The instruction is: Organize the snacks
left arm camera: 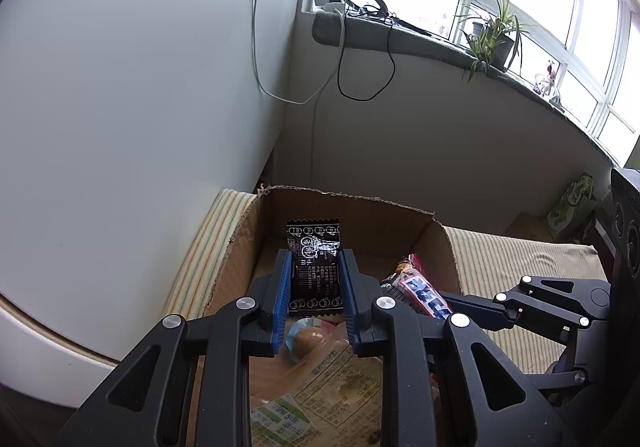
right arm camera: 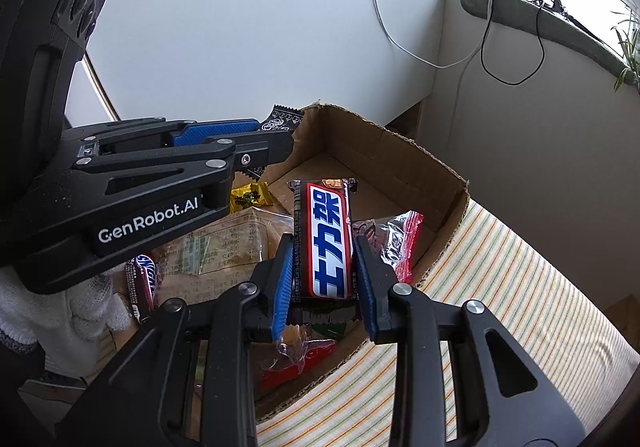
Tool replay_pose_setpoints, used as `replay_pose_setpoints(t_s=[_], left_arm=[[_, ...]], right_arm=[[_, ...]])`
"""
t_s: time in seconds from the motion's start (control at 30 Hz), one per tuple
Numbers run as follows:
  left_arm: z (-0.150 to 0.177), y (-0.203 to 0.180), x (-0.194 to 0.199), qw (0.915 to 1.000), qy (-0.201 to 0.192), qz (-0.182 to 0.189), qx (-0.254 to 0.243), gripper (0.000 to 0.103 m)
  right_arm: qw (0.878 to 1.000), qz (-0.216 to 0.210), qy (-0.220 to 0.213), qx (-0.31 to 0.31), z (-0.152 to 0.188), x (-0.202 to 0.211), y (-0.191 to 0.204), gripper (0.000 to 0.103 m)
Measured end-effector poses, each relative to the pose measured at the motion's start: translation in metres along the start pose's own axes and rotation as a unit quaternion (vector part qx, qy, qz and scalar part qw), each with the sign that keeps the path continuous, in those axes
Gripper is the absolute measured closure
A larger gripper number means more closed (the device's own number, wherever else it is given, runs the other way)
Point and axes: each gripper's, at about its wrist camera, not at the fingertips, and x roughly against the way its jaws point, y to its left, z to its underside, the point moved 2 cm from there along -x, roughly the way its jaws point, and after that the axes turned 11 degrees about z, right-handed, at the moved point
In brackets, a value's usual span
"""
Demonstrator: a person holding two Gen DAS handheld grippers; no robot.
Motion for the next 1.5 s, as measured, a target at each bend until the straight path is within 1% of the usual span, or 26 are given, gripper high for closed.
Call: replay_pose_setpoints(t_s=[0.13,0.2,0.23,0.27,0.3,0.37,0.43,0.67,0.87,0.97,1.5], left_arm=[[0.000,0.002,0.001,1.0000,-0.001,0.001,0.001,0.080],[0.000,0.001,0.001,1.0000,-0.001,0.001,-0.001,0.078],[0.000,0.001,0.001,1.0000,-0.002,0.001,-0.001,0.072],[0.000,0.001,0.001,1.0000,-0.004,0.000,0.000,0.064],[0.000,0.001,0.002,1.0000,-0.007,0.000,0.000,0.060],[0.000,0.002,0.003,0.9999,-0.010,-0.001,0.001,0.050],[0.000,0.002,0.003,0.9999,-0.011,0.000,0.001,0.047],[0.000,-0.001,0.002,1.0000,-0.008,0.002,0.000,0.045],[0.000,0.000,0.006,0.9999,-0.011,0.000,0.003,0.043],[0.001,0.001,0.009,0.9999,-0.013,0.000,0.006,0.039],[0.010,-0.009,0.033,0.9996,-0.028,-0.001,0.008,0.039]], right_arm=[[1.000,0.003,-0.001,0.002,0.002,0.000,0.002,0.072],[1.000,0.007,-0.003,0.004,0.002,0.002,0.002,0.055],[1.000,0.013,-0.008,0.005,0.002,0.003,0.002,0.043],[1.000,0.018,-0.014,0.007,0.002,0.006,0.002,0.033],[1.000,0.017,-0.019,0.007,0.002,0.008,0.002,0.030],[1.000,0.015,-0.024,0.007,0.002,0.011,0.002,0.018],[1.000,0.015,-0.023,0.013,0.002,0.011,0.004,0.014],[0.999,0.026,-0.012,0.018,0.002,0.006,0.007,0.014],[0.999,0.028,-0.017,0.012,0.005,0.011,0.005,0.014],[0.999,0.031,-0.019,0.008,0.007,0.016,0.004,0.014],[0.998,0.043,-0.038,0.003,0.018,0.050,0.007,0.014]])
